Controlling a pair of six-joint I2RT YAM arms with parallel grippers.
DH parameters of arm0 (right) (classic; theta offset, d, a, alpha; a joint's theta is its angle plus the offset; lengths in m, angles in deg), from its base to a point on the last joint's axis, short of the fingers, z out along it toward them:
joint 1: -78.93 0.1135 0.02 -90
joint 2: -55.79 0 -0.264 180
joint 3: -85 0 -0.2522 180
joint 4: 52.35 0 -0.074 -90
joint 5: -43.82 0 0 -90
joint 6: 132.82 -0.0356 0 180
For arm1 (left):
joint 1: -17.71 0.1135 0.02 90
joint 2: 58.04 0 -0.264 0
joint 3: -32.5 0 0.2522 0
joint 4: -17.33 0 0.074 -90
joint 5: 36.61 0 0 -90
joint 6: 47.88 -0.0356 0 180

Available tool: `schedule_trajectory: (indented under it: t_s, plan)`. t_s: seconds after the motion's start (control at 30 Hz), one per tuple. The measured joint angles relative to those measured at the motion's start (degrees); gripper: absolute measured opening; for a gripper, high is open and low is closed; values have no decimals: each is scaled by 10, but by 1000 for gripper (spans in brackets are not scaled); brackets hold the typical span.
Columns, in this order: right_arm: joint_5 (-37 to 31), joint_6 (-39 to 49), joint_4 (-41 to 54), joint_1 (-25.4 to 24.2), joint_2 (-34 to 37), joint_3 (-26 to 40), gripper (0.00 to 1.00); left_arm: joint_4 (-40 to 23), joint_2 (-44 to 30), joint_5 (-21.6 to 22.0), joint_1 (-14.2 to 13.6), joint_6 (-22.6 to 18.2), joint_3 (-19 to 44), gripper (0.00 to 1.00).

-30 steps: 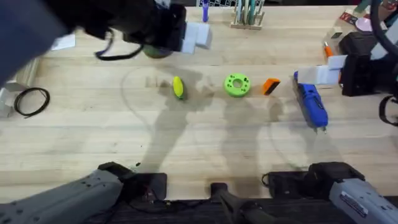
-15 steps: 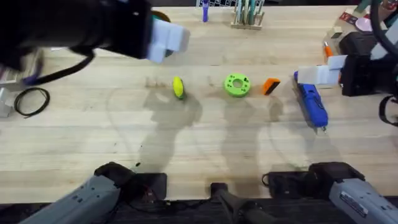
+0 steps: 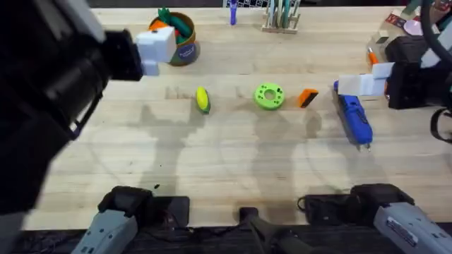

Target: Pick up the gripper from the table and insert it into the empty holder that is missing its gripper. Then pick up a screw, insert it into the mounting hole, and use the screwdriver to tighten it. Finally, clean up the table by picking up the vegetable and placing it into the bucket.

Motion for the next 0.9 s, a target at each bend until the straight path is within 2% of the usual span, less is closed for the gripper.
schedule_trajectory:
  t_s: [0.1,0.17,0.23,0.43,0.6,0.9]
  plan:
    - [0,0,0,0,0,0,992,74,45,-64,64,0,-76,986]
    - [0,0,0,0,0,0,992,108,72,-103,96,-1,-118,986]
    - [0,0,0,0,0,0,992,136,101,-141,114,-6,-161,987]
    - [0,0,0,0,0,0,992,213,185,-226,117,-36,-287,985]
    - [0,0,0,0,0,0,992,237,267,-276,117,-44,-375,986]
    - [0,0,0,0,0,0,992,241,400,-341,117,-48,-451,986]
